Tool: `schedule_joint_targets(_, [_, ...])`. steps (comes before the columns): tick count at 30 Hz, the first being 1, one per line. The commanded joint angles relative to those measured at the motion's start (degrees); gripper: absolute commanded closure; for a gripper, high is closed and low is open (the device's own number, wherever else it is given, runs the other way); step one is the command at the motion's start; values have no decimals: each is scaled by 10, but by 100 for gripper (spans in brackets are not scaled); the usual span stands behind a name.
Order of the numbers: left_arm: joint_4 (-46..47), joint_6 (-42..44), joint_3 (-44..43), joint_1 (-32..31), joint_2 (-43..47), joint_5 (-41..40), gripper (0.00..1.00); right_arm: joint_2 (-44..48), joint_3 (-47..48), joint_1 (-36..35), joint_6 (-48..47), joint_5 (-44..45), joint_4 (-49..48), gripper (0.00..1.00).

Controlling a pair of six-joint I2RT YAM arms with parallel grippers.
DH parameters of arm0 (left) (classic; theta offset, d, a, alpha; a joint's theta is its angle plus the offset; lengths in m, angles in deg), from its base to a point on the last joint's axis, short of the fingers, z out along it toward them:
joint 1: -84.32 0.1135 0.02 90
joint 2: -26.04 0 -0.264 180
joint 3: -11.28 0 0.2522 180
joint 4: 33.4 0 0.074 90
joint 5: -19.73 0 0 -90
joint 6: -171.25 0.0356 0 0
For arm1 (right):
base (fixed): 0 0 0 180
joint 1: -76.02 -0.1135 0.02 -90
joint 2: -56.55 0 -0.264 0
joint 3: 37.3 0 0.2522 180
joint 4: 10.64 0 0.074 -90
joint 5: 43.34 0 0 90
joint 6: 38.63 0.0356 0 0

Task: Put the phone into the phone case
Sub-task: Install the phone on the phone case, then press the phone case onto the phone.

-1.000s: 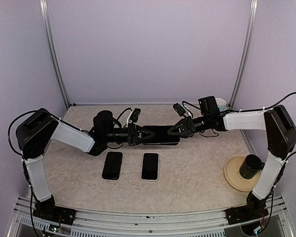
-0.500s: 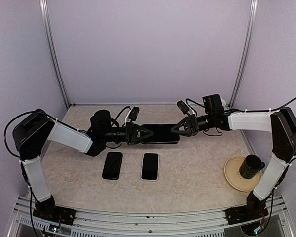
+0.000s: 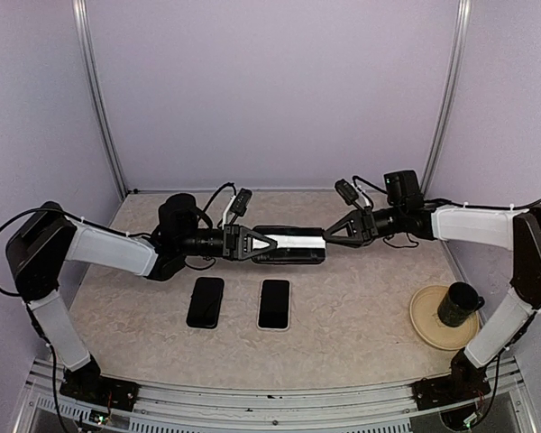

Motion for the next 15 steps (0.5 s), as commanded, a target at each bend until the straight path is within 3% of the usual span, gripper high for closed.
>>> schedule_joint_targets(1, [-64, 143, -12, -18, 60, 14, 100, 29, -32, 12, 21, -45, -46, 71])
schedule_joint_targets(6, [-166, 251, -22, -30, 89, -21, 100, 36, -49, -10, 39, -79, -85, 67])
schedule_joint_targets(15, [-184, 299, -17, -44, 110, -26, 100, 31, -20, -62, -47, -68, 4, 66])
